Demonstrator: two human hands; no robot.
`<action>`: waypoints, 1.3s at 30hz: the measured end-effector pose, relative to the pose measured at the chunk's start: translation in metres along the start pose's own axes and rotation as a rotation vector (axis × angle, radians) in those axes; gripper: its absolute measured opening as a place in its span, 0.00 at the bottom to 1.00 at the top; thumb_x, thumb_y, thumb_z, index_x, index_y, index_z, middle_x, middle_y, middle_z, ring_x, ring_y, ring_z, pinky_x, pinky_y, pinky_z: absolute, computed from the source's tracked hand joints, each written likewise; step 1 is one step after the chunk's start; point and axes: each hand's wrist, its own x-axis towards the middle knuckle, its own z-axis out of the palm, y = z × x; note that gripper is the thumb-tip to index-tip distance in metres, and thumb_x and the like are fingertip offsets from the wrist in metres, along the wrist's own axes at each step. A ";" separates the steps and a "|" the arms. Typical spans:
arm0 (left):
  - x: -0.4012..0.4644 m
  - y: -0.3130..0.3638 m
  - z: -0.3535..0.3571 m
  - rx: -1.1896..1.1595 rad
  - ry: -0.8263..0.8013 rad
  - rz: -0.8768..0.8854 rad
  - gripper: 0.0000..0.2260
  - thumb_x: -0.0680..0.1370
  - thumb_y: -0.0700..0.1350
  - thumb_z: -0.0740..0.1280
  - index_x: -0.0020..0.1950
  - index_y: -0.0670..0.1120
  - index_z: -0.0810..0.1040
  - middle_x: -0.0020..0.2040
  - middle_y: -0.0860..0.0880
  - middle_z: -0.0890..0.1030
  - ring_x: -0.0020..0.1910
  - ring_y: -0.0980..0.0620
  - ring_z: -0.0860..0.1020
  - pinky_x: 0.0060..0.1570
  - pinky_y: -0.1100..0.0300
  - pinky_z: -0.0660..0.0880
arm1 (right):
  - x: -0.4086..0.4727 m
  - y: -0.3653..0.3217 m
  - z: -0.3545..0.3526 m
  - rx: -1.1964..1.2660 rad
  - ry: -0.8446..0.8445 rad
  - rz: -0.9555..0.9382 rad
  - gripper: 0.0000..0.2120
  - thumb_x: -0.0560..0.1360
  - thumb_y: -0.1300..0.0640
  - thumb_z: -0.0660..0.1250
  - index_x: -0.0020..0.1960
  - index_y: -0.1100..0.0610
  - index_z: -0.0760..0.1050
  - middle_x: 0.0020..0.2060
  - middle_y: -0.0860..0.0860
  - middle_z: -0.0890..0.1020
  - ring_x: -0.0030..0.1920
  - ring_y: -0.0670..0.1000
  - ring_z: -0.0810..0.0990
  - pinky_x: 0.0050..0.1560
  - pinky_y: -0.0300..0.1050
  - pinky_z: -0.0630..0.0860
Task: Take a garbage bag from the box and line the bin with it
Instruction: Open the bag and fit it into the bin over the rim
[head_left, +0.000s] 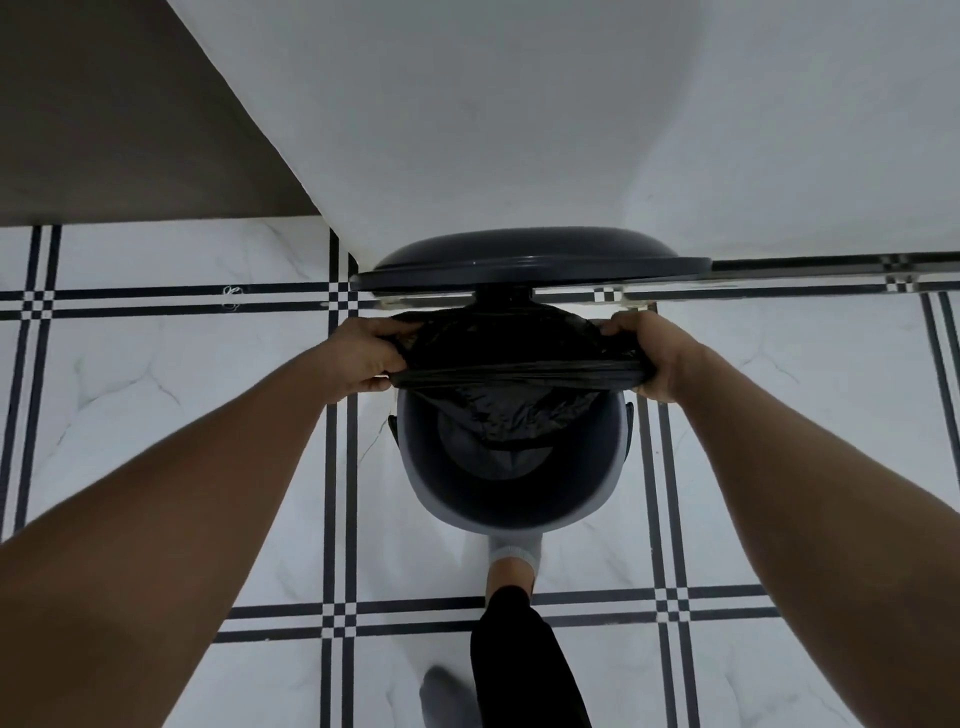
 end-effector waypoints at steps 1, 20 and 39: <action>-0.002 -0.004 -0.004 -0.059 0.014 0.013 0.29 0.73 0.25 0.66 0.61 0.56 0.84 0.49 0.50 0.83 0.43 0.53 0.80 0.42 0.62 0.80 | 0.001 0.003 -0.001 -0.059 0.036 -0.031 0.08 0.76 0.60 0.63 0.50 0.56 0.81 0.41 0.53 0.84 0.34 0.51 0.81 0.34 0.39 0.79; -0.062 -0.089 0.038 0.197 0.296 0.218 0.36 0.69 0.32 0.76 0.73 0.56 0.76 0.51 0.52 0.84 0.44 0.63 0.81 0.41 0.80 0.71 | -0.022 0.077 -0.037 0.104 -0.056 0.036 0.12 0.62 0.59 0.65 0.45 0.55 0.80 0.43 0.52 0.77 0.40 0.50 0.76 0.41 0.43 0.71; -0.089 -0.124 0.088 -0.140 0.573 0.247 0.25 0.75 0.27 0.68 0.63 0.53 0.76 0.55 0.55 0.83 0.45 0.61 0.84 0.39 0.75 0.75 | -0.051 0.146 -0.008 0.160 0.326 -0.263 0.08 0.77 0.65 0.66 0.51 0.61 0.84 0.39 0.51 0.84 0.38 0.47 0.82 0.41 0.41 0.80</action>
